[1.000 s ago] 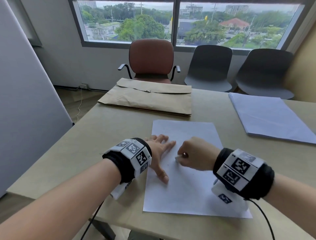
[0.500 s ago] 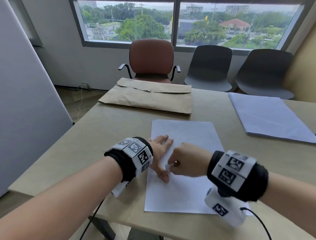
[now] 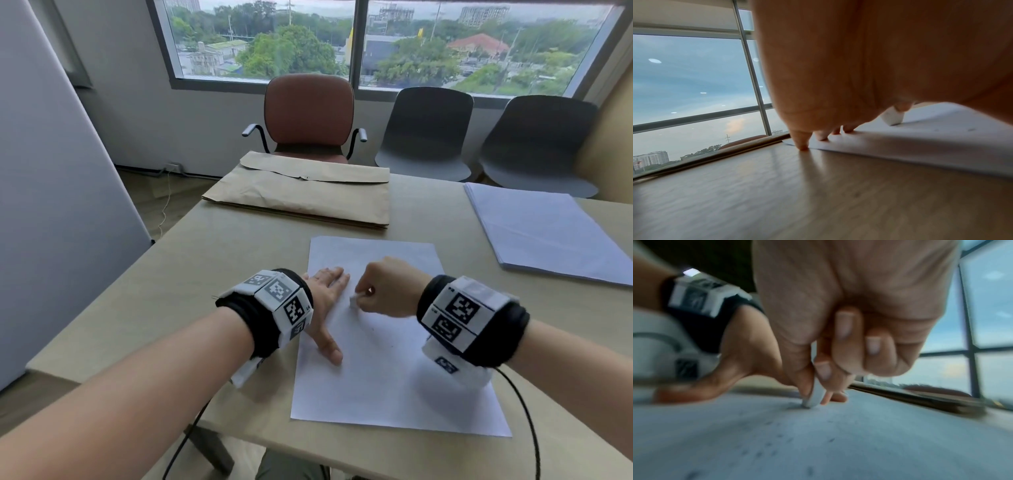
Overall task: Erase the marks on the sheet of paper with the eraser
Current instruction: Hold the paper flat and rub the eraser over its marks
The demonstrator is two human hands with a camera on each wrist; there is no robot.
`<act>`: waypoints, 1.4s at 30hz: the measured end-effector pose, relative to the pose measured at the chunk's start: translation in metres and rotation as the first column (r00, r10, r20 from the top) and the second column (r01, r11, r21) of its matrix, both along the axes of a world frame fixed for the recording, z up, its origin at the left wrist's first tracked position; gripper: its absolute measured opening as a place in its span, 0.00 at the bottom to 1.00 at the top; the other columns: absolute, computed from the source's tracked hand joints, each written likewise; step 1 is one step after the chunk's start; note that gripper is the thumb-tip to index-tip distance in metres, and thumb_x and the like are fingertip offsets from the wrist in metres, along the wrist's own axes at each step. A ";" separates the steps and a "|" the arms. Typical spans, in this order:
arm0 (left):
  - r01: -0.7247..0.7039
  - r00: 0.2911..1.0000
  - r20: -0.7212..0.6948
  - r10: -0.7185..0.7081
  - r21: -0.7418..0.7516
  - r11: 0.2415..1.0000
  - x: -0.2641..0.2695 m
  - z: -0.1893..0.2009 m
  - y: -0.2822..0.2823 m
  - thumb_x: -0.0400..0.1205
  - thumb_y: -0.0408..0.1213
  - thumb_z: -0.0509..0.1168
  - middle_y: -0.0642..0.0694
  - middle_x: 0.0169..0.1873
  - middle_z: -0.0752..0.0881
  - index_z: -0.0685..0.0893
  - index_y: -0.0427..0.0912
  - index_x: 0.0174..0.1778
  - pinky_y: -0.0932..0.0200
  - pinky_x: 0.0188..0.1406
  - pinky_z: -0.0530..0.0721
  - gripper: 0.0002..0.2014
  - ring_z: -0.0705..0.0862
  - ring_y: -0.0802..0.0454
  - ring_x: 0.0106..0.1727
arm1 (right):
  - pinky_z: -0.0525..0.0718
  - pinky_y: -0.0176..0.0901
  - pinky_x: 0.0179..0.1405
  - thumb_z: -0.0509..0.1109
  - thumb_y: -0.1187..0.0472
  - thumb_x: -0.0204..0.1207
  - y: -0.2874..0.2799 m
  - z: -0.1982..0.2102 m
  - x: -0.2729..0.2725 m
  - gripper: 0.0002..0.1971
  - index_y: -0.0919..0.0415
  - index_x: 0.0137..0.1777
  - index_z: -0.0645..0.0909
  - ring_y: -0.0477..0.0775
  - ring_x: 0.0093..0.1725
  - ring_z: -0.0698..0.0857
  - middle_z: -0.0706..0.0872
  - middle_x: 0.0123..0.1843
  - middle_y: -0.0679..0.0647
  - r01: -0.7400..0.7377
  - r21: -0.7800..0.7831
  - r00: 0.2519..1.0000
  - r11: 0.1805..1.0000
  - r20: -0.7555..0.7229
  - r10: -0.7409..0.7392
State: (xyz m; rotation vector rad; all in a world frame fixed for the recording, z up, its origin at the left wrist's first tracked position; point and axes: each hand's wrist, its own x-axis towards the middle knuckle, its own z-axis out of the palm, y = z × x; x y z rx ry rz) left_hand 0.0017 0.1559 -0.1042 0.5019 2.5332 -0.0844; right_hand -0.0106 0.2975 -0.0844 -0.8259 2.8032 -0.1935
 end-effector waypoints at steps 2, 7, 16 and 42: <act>0.004 1.000 -0.004 -0.004 -0.015 1.000 -0.002 -0.002 0.001 0.68 0.59 0.74 0.46 0.82 0.32 0.31 0.40 0.81 0.51 0.81 0.41 0.65 0.36 0.47 0.84 | 0.68 0.37 0.32 0.63 0.60 0.74 -0.006 -0.002 0.012 0.17 0.59 0.23 0.74 0.57 0.32 0.70 0.67 0.22 0.49 -0.071 -0.013 0.997 0.997 0.019 0.071; 0.026 1.000 0.018 -0.025 -0.040 0.999 -0.003 -0.004 0.003 0.67 0.59 0.74 0.45 0.81 0.30 0.29 0.39 0.80 0.49 0.83 0.40 0.66 0.33 0.47 0.83 | 0.65 0.37 0.28 0.64 0.61 0.74 -0.009 -0.003 0.015 0.13 0.63 0.28 0.79 0.49 0.24 0.67 0.67 0.21 0.48 -0.164 0.002 0.985 0.986 0.046 0.164; 0.026 0.999 0.027 -0.024 -0.057 0.998 -0.004 -0.004 0.004 0.68 0.60 0.74 0.45 0.81 0.29 0.29 0.40 0.80 0.49 0.83 0.39 0.66 0.32 0.48 0.83 | 0.60 0.31 0.24 0.65 0.61 0.74 -0.012 -0.004 0.021 0.23 0.51 0.19 0.63 0.49 0.26 0.66 0.67 0.22 0.47 -0.162 0.028 0.985 0.986 0.066 0.160; 0.031 0.999 0.033 -0.029 -0.048 0.998 -0.004 -0.004 0.002 0.66 0.60 0.74 0.48 0.81 0.29 0.28 0.42 0.80 0.45 0.83 0.40 0.66 0.32 0.49 0.83 | 0.65 0.37 0.28 0.62 0.62 0.76 -0.007 -0.004 0.022 0.13 0.62 0.31 0.83 0.56 0.34 0.67 0.73 0.27 0.50 -0.213 0.021 0.977 0.977 0.038 0.212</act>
